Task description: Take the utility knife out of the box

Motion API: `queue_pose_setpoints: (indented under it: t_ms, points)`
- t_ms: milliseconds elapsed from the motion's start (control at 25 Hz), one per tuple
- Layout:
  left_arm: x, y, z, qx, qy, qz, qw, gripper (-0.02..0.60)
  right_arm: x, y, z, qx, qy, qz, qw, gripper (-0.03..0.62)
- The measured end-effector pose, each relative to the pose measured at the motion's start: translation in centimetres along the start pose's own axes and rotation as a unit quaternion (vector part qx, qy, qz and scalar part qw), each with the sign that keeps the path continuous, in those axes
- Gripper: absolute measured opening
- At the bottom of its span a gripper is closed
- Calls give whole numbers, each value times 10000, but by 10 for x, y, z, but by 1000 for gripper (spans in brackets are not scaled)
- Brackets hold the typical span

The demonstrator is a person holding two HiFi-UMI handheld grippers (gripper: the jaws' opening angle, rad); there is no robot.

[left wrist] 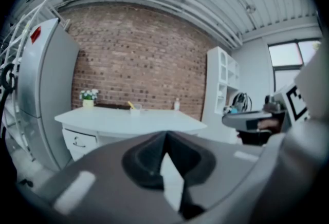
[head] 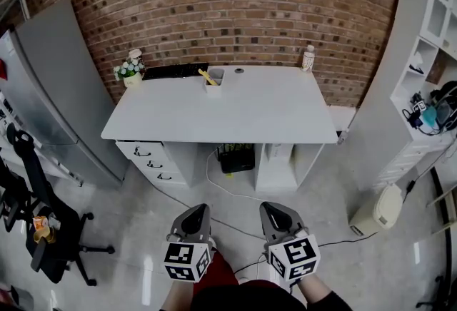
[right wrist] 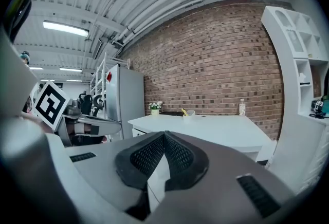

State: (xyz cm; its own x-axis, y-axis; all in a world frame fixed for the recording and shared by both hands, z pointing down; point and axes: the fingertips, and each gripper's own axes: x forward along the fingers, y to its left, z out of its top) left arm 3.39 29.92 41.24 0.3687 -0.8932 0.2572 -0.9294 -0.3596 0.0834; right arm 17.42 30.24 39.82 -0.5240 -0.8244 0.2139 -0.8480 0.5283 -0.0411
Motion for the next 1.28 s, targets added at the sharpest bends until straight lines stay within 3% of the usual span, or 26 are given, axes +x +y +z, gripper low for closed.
queue_pose_setpoints:
  t_ms: [480, 1280]
  points:
    - [43, 56, 7, -99, 41, 28, 9999, 3, 62, -7, 3, 65, 156, -44, 9998, 8]
    - [112, 158, 35, -145, 122, -254, 9995, 3, 197, 7, 36, 89, 321, -125, 9994, 8]
